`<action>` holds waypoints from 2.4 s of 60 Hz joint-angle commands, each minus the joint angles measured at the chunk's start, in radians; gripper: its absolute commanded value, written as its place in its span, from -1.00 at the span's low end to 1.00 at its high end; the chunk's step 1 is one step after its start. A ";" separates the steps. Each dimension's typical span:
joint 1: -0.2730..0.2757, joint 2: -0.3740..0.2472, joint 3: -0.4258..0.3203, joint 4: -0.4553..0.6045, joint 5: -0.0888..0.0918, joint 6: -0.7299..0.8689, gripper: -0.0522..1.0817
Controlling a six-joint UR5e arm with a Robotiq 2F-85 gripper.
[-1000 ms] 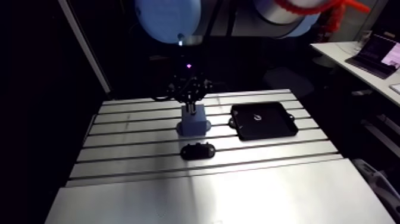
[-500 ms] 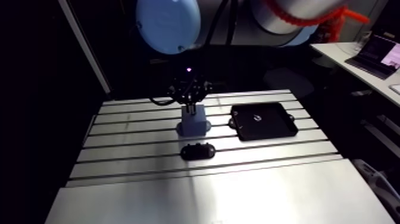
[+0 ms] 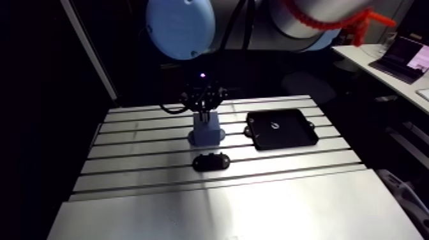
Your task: Pick up the M10 bolt and insert it into the hex recess until seated.
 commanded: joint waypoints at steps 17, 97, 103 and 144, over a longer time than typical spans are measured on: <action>-0.003 0.010 -0.001 -0.001 0.001 -0.008 0.96; -0.003 0.020 0.001 -0.038 -0.001 -0.017 0.95; -0.003 0.022 0.000 -0.037 -0.001 -0.017 0.95; -0.003 0.022 -0.001 -0.033 -0.001 -0.019 0.95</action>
